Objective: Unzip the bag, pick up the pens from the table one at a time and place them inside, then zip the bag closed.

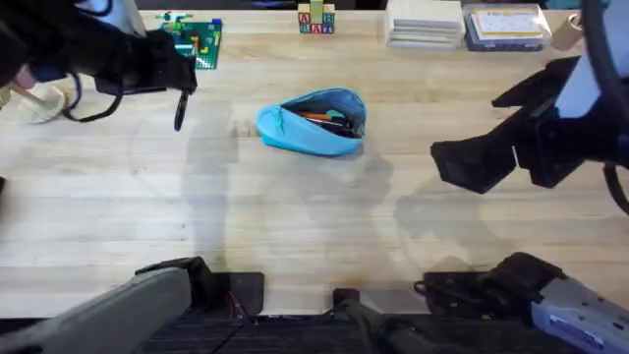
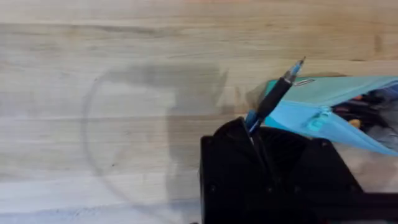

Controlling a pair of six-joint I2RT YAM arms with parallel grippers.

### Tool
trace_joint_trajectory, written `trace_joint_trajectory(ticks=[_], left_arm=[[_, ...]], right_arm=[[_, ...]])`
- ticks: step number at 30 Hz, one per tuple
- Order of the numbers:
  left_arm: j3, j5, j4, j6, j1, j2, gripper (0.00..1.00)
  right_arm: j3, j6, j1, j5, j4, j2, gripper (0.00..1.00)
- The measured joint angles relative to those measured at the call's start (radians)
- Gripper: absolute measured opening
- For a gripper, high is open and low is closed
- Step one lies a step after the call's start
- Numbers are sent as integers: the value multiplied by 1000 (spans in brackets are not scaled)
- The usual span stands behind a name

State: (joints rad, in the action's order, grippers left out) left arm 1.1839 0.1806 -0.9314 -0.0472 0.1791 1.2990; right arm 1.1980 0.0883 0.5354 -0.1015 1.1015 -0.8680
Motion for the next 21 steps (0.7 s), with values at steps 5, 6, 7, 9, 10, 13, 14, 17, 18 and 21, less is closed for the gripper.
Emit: trace_joint_trajectory(ticks=[5, 6, 7, 9, 10, 13, 14, 17, 18, 21], left_arm=[[0, 117, -1, -29, 0, -72, 43], [0, 140, -1, -36, -1, -72, 43], [0, 168, -1, -48, -3, -71, 43], [0, 215, 1, -75, -14, -71, 43], [0, 243, 2, -92, -25, -71, 43], [0, 302, 18, -143, -70, -71, 43], [0, 344, 51, -190, -132, -71, 43], [0, 364, 99, -220, -196, -71, 43], [0, 370, 119, -227, -219, -71, 43], [0, 379, 171, -241, -279, -71, 43]], right_arm=[[0, 0, 0, 0, 0, 0, 998], [0, 0, 0, 0, 0, 0, 998], [0, 0, 0, 0, 0, 0, 998], [0, 0, 0, 0, 0, 0, 998], [0, 0, 0, 0, 0, 0, 998], [0, 0, 0, 0, 0, 0, 998], [0, 0, 0, 0, 1, 0, 998], [0, 0, 0, 0, 1, 0, 998], [0, 0, 0, 0, 1, 0, 998], [0, 0, 0, 0, 1, 0, 998]])
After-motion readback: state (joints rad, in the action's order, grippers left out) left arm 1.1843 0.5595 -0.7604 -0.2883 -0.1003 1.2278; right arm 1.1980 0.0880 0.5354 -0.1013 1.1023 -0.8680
